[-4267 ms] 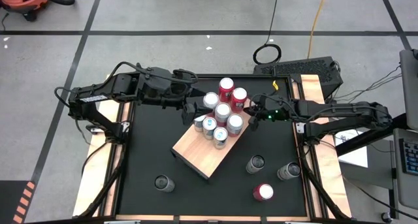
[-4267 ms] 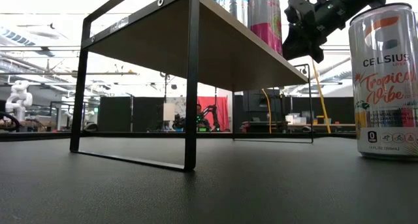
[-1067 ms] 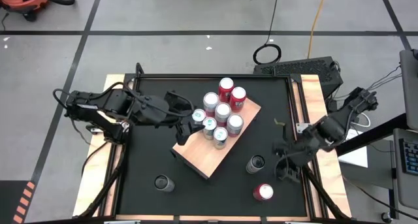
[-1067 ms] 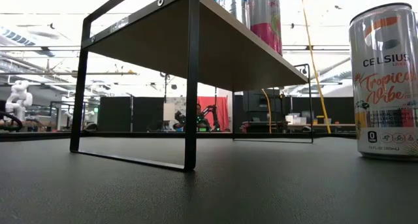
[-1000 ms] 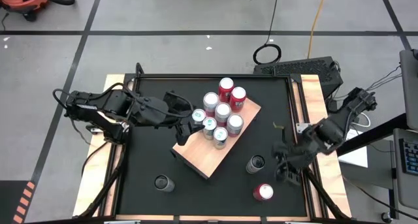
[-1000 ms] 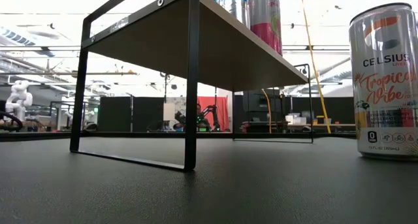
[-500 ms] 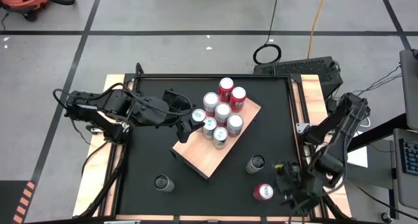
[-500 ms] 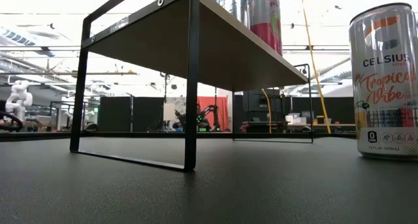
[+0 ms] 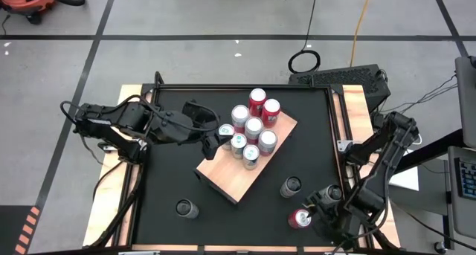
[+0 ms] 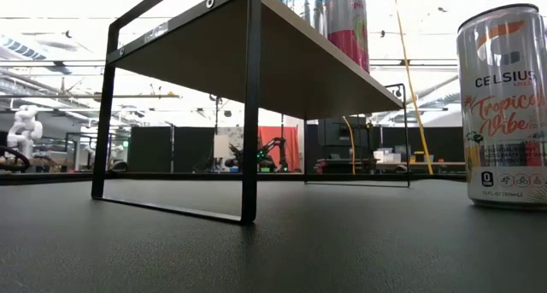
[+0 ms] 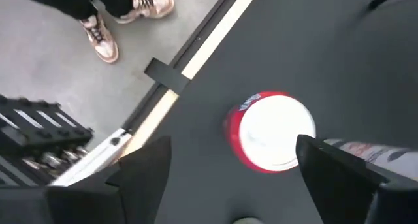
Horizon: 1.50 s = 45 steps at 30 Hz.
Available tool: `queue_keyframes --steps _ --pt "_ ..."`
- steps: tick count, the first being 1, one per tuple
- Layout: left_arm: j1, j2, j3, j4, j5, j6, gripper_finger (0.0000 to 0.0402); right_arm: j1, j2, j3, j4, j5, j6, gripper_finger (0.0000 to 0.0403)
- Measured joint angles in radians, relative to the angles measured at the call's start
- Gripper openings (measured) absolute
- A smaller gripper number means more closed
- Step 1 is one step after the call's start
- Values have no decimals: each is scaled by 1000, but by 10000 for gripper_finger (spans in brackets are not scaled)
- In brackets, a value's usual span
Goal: Place canned beverage on shelf
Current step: Put the red soda can on the shelf aligned with the red soda can
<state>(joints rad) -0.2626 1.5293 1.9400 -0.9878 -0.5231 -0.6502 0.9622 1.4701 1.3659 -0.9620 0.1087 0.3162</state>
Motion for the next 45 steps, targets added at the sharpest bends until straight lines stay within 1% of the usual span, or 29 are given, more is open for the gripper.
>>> queue_keyframes --steps 5,11,17,19,21,28,32,38,45 --pt "-2 14 -1 2 -19 -4 395 -26 2 0 13 0 -131 309" --pt "-6 37 -1 5 -21 -22 395 -89 2 -5 22 -6 -229 331" --pt "-8 49 -1 9 -21 -25 395 -155 2 -53 36 -105 -307 343" --pt "-11 51 -1 7 -21 -25 395 -168 2 -74 45 -111 -328 343" --pt "-13 51 -1 7 -28 -25 395 -177 2 -91 63 -117 -344 343" --pt "-13 50 -1 5 -33 -25 395 -208 2 -161 128 -190 -363 343" --pt "-13 50 -1 0 -35 -24 395 -224 2 -189 151 -192 -364 343" --pt "-13 50 -1 0 -41 -17 395 -238 3 -203 226 -216 -390 343" --pt "-13 50 -1 0 -49 2 395 -246 49 -204 236 -265 -417 343"
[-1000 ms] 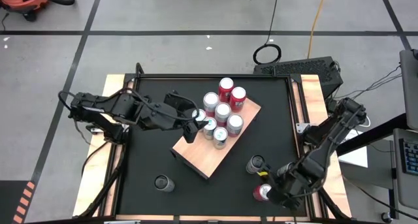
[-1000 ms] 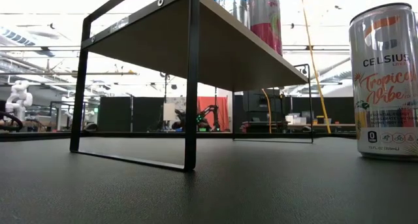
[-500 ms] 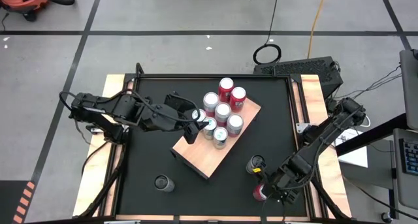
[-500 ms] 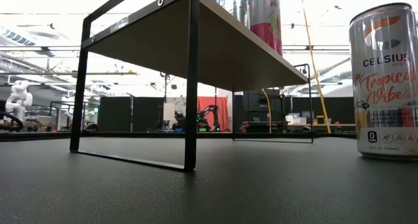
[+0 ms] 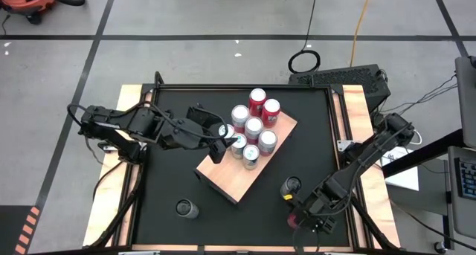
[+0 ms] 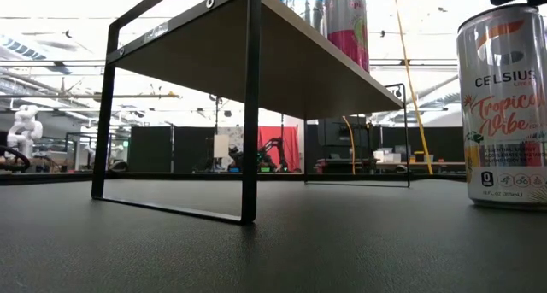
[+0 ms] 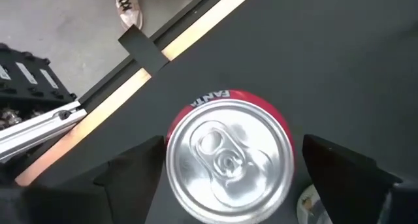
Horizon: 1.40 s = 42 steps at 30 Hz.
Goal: Place canned beverage on shelf
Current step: Put the red soda can on the shelf aligned with the red soda can
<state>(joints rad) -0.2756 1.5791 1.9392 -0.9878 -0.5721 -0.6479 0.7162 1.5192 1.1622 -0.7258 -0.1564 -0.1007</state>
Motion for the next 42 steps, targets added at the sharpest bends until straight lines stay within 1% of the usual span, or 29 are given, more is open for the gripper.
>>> queue_keyframes --steps 8,15,18,23,33,42 --pt "0 0 0 0 -5 1 395 -8 22 2 4 11 -10 343" --pt "0 0 0 -1 -5 2 395 -16 23 2 -4 -1 -20 318" --pt "0 0 0 -1 -5 2 395 -17 23 2 -4 -16 -12 314" --pt "0 0 0 -1 -5 2 395 -21 27 3 -3 -26 31 314" --pt "0 0 0 -1 -5 6 395 -37 28 3 -1 -31 51 314" --pt "0 0 0 -1 -5 6 395 -40 34 2 4 -32 59 335"
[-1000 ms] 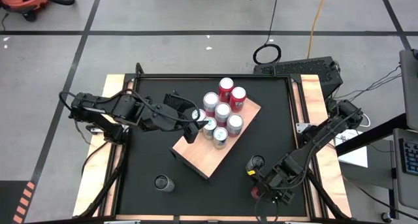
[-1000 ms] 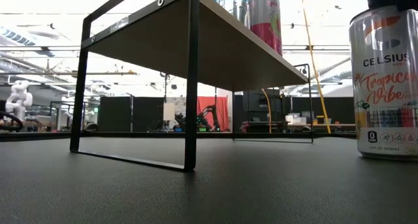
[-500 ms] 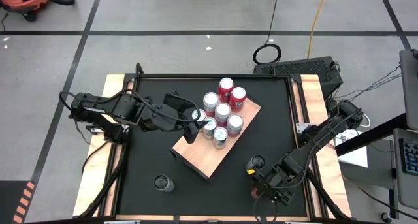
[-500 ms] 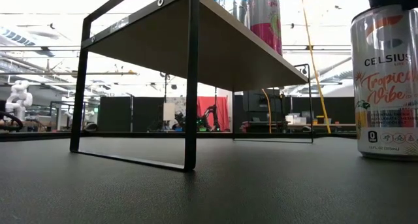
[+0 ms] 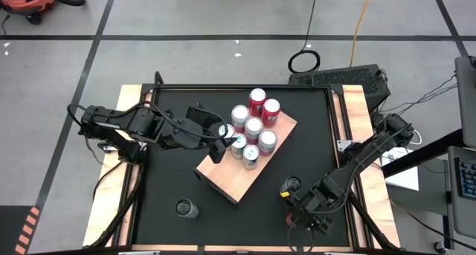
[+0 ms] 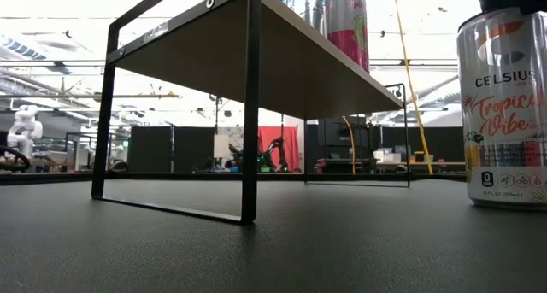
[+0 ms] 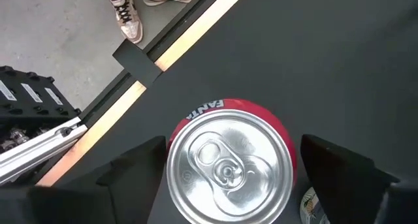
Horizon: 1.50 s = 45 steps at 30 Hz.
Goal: Place canned beverage on shelf
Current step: Put the red soda can on the shelf aligned with the red soda can
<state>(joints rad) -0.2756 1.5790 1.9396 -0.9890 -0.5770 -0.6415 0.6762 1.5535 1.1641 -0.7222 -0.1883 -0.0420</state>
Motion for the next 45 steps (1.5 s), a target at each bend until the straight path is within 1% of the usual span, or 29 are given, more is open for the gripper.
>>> queue_keyframes --steps 10,19,25,28,35,45 --pt "0 0 1 0 0 3 395 0 26 -1 -12 16 -10 327" --pt "0 0 1 0 1 3 395 0 63 -1 -13 4 -10 314" --pt "0 0 1 0 19 3 395 -1 65 -1 -16 4 15 313" --pt "0 0 1 0 21 2 395 -2 64 -1 -47 -27 59 313" --pt "0 -1 1 0 24 2 395 -2 53 7 -76 -44 127 313" --pt "-3 -1 1 0 24 -5 395 -1 78 9 -79 -54 105 313"
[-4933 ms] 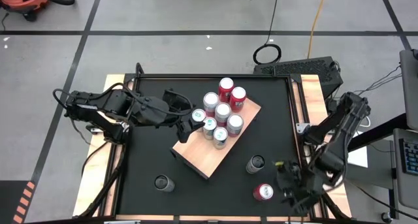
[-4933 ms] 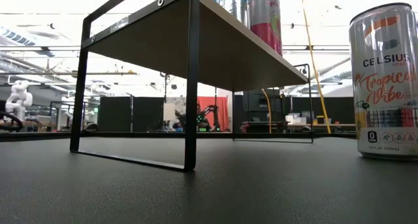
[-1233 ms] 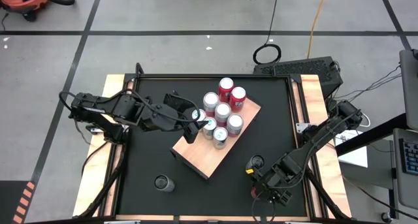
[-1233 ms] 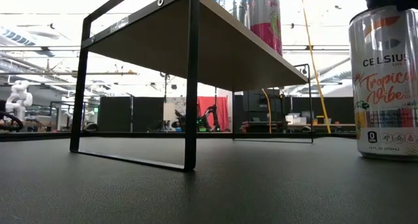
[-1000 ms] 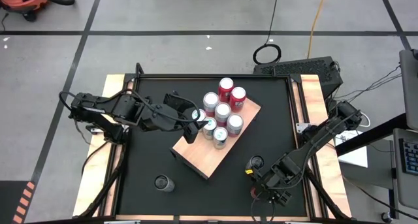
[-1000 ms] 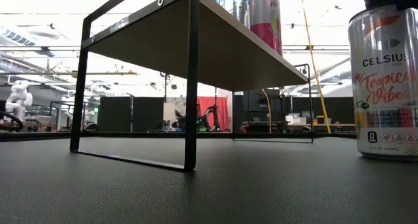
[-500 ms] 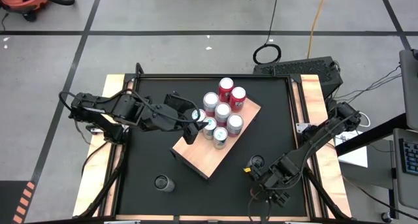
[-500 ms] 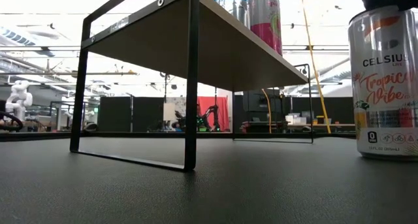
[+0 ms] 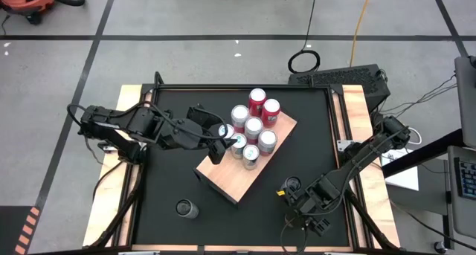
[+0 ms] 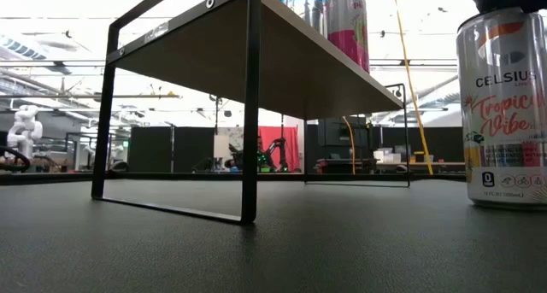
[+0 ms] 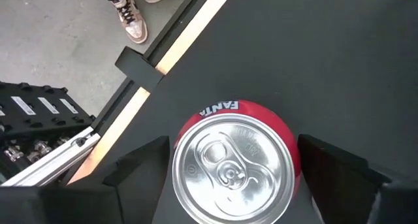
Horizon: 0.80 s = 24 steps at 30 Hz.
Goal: Place canned beverage on shelf
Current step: Put the red soda can on the shelf aligned with the red soda can
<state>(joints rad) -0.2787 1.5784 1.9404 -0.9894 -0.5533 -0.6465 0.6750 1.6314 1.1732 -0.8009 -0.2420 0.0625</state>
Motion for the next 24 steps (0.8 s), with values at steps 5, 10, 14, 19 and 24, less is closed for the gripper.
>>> queue_keyframes --steps 5,10,14,19,24 --pt "-5 0 0 0 0 -1 395 8 -3 0 -5 25 -14 313" --pt "-5 0 0 0 0 -1 395 34 -2 -2 -23 71 -46 313" --pt "-5 0 0 0 -2 -1 395 48 -2 -2 -35 100 -82 310" --pt "-5 0 0 1 -18 -1 395 53 -2 -3 -49 103 -114 286" --pt "-5 0 0 1 -42 -1 395 53 -2 -3 -52 106 -148 272"
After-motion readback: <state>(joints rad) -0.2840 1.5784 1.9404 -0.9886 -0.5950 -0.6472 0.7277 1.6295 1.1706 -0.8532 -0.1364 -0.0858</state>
